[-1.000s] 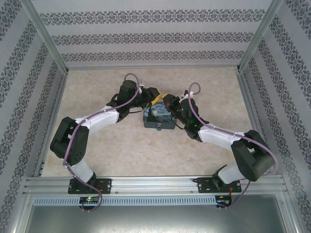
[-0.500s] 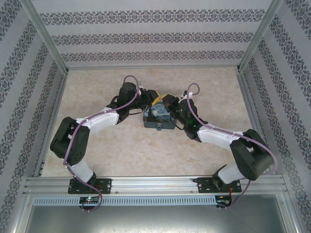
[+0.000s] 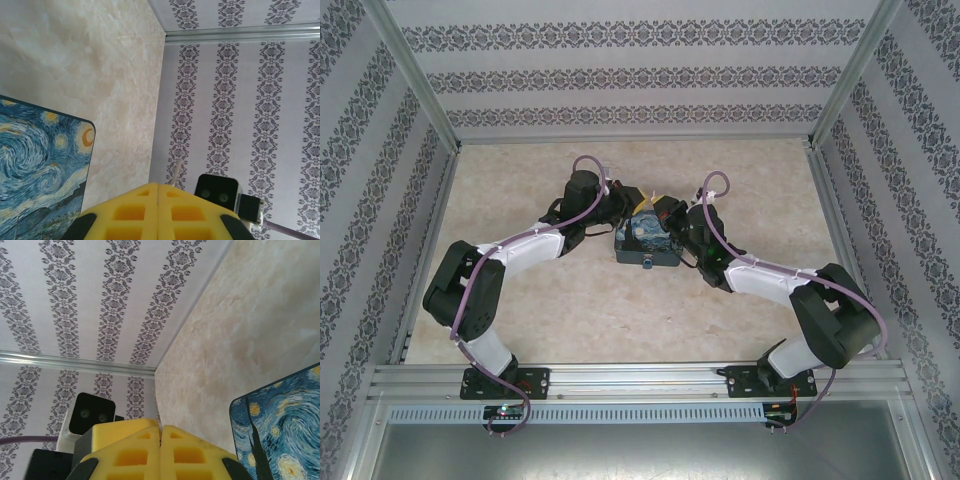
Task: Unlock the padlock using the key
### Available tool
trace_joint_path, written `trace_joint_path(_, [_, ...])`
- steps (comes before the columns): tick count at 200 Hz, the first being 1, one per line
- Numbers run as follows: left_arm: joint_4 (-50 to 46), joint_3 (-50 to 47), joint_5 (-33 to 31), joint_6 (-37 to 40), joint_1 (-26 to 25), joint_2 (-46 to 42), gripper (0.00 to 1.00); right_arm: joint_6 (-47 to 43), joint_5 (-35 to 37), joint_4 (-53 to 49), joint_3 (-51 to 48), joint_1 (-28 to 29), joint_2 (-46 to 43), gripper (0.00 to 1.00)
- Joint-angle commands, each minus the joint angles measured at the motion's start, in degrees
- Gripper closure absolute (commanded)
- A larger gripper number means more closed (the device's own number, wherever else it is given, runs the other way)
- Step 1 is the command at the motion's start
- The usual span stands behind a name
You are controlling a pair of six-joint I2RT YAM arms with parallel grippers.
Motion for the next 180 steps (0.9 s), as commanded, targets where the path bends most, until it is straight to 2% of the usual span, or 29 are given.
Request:
trace_joint_path(1, [2.55,0.28,0.36,0.09,-0.37,-0.39,1.0,0.44,1.42,2.78,0.62,0.67,0.4,1.0])
trace_joint_path(37, [3.34,0.18,0.4,0.39,-0.38,-0.22,1.0,0.4,0.84,3.74,0.24,0.55,0.08,0.98])
trace_joint_path(44, [3.41,0.14,0.32,0.68,-0.42,-0.31,1.0,0.36,0.74,4.26,-0.11,0.34,-0.1,0.88])
trace_joint_path(60, [3.02,0.15,0.03,2.26,-0.27,-0.61,1.0,0.17,-0.13,4.32,-1.74,-0.63,-1.7,0.48])
trace_joint_path(71, [2.26,0.49,-0.02,4.25,-0.03,-1.02,1.0,-0.08,-0.91,3.77,-3.61,-1.96,-3.92,0.37])
trace_joint_path(102, [-1.36,1.91,1.45,11.74,0.8,-2.5,1.0,-3.69,-5.77,-1.53,-9.01,-7.17,-12.54,0.31])
trace_joint_path(118, [-1.65,3.23,4.23,14.96,1.4,-2.3,1.0,-7.43,-12.4,-4.9,-9.17,-11.41,-15.55,0.3])
trace_joint_path(146, [-1.64,6.39,11.16,19.24,2.5,-0.47,1.0,-13.3,-26.95,-5.54,-7.04,-18.14,-15.41,0.31])
trace_joint_path(180, [2.29,8.01,17.96,20.09,4.24,2.0,1.0,-19.25,-35.15,-3.87,-3.42,-19.37,-13.09,0.38])
